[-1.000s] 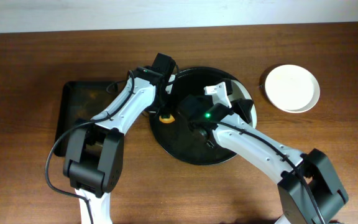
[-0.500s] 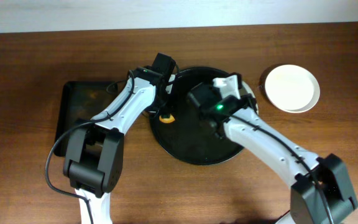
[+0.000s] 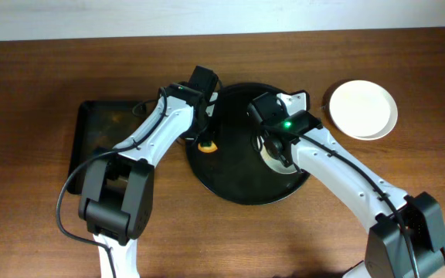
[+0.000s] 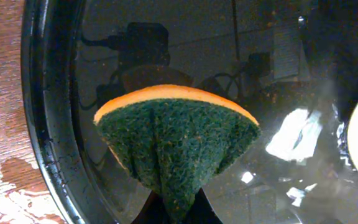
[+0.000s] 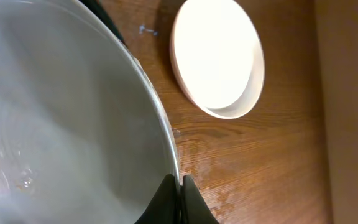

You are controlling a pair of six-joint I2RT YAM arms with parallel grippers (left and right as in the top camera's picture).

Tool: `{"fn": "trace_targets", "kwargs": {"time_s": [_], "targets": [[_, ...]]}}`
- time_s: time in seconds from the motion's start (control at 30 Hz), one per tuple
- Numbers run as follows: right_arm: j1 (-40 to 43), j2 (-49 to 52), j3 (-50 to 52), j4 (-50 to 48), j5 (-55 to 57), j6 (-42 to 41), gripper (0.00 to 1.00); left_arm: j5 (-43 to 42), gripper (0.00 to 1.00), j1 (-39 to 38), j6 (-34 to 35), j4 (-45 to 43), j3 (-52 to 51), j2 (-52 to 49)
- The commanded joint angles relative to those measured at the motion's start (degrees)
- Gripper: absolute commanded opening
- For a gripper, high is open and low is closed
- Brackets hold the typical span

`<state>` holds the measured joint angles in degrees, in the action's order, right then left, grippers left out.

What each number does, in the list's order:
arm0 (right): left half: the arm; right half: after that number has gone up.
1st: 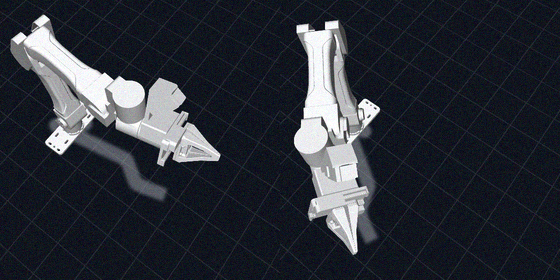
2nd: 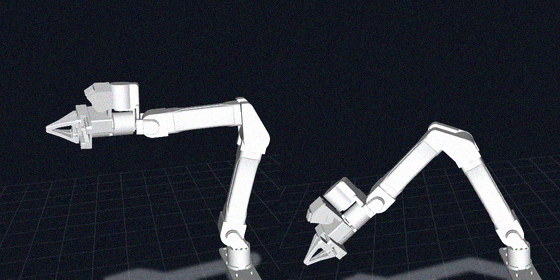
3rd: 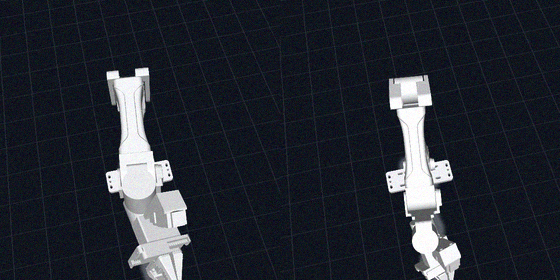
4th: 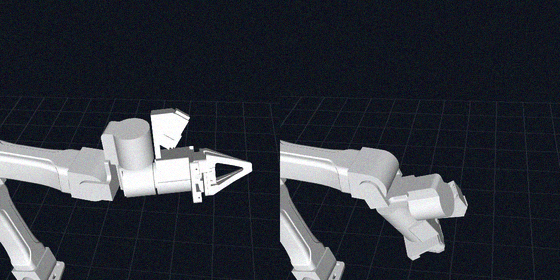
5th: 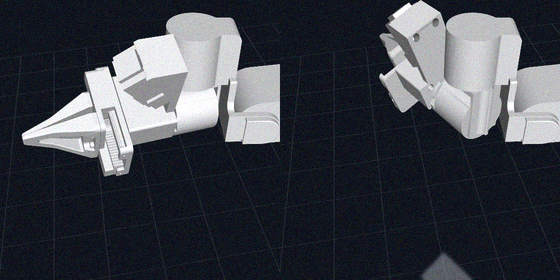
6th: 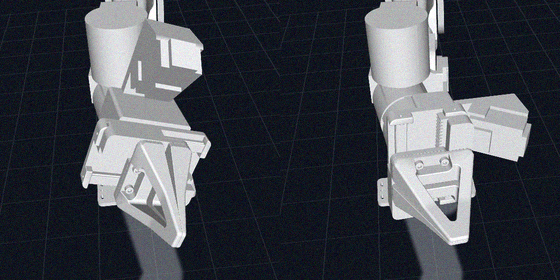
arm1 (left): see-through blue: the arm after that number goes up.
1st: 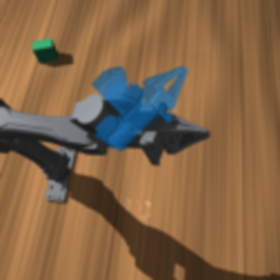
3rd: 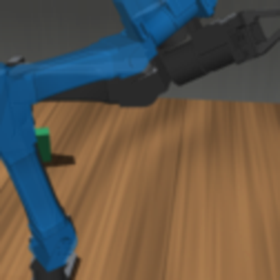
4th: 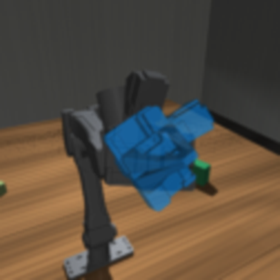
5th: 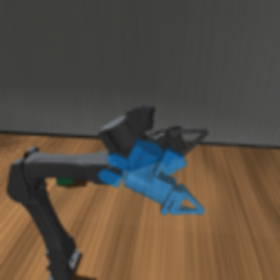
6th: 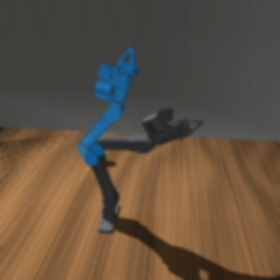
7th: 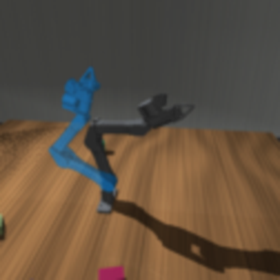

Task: Clean dirty plates on tray and stack at the side

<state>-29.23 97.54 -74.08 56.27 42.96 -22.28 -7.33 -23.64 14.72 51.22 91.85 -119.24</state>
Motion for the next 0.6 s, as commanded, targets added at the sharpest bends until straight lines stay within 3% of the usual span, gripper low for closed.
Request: {"fn": "trace_targets", "kwargs": {"time_s": [0.0, 0.17, 0.3, 0.43, 0.57], "targets": [[-0.37, 0.13, -0.13, -0.24, -4.2, -0.52, 0.04, -0.85, 0.0, 0.17, -0.72, -0.15, 0.98, 1.86], [2.05, -0.42, -1.57, 0.83, -6.8, -0.15, 0.04, -0.85, 0.0, 0.17, -0.72, -0.13, 0.98, 1.86], [5.88, -0.44, -9.81, 10.73, -7.37, 1.14, 0.04, -0.85, 0.0, 0.17, -0.72, -0.15, 0.98, 1.86], [8.17, -0.44, -19.21, 14.84, -18.82, 2.64, 0.04, -0.87, 0.0, 0.17, -0.7, -0.28, 0.98, 1.86], [9.07, -0.31, -20.04, 15.61, -20.55, 2.78, 0.04, -1.01, 0.0, 0.17, -0.72, 0.11, 0.98, 1.86]]}}
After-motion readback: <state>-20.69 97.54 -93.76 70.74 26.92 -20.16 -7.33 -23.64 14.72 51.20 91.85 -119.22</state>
